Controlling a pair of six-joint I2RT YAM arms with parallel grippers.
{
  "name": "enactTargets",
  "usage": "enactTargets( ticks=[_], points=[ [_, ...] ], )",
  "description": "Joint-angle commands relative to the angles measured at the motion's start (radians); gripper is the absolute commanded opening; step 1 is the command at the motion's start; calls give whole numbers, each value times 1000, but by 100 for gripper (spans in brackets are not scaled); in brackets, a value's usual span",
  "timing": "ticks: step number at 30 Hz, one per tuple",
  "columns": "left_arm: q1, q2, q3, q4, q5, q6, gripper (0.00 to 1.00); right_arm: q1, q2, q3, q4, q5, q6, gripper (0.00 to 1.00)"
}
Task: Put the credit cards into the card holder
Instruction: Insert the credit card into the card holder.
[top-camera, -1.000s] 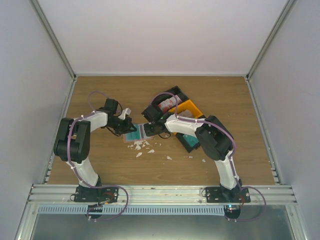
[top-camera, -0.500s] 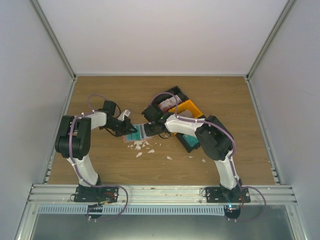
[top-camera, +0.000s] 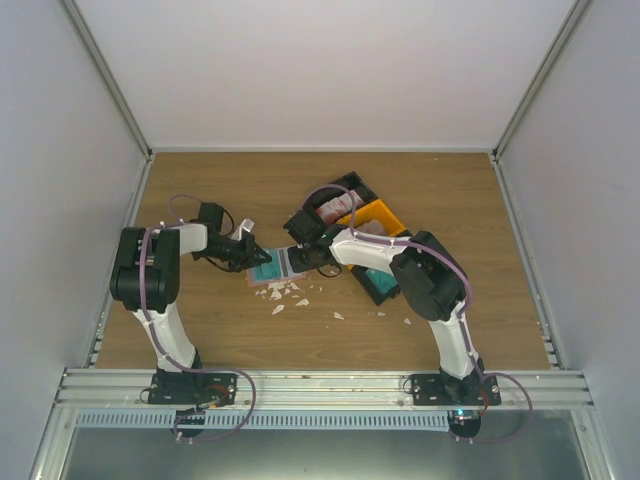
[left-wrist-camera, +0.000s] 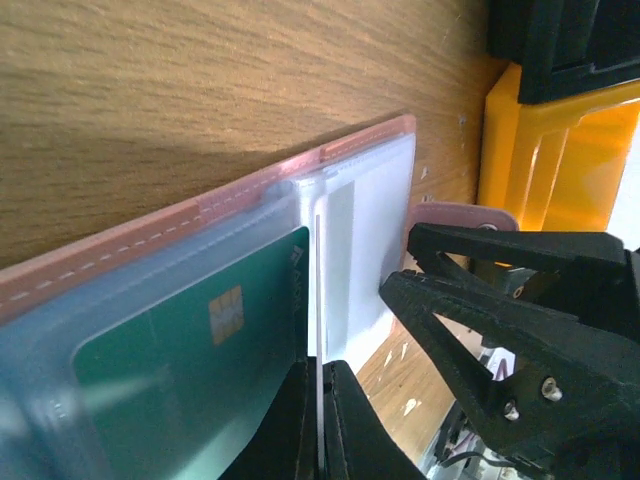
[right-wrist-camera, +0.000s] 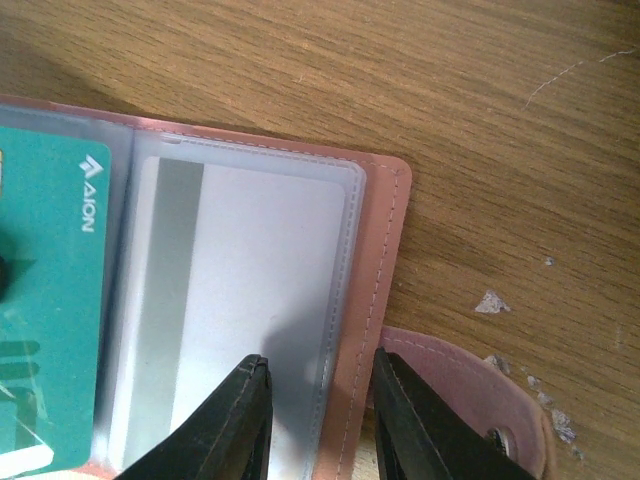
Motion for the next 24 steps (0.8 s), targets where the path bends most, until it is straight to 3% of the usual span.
enactTargets(
  ticks=[1,24],
  points=[
    [20,5,17,37,58,-13,0,-5,48,-16,-22,8,2,29],
    [10,73,22,95,131,-38,0,-5,61,-23,-10,-4,5,28]
  ],
)
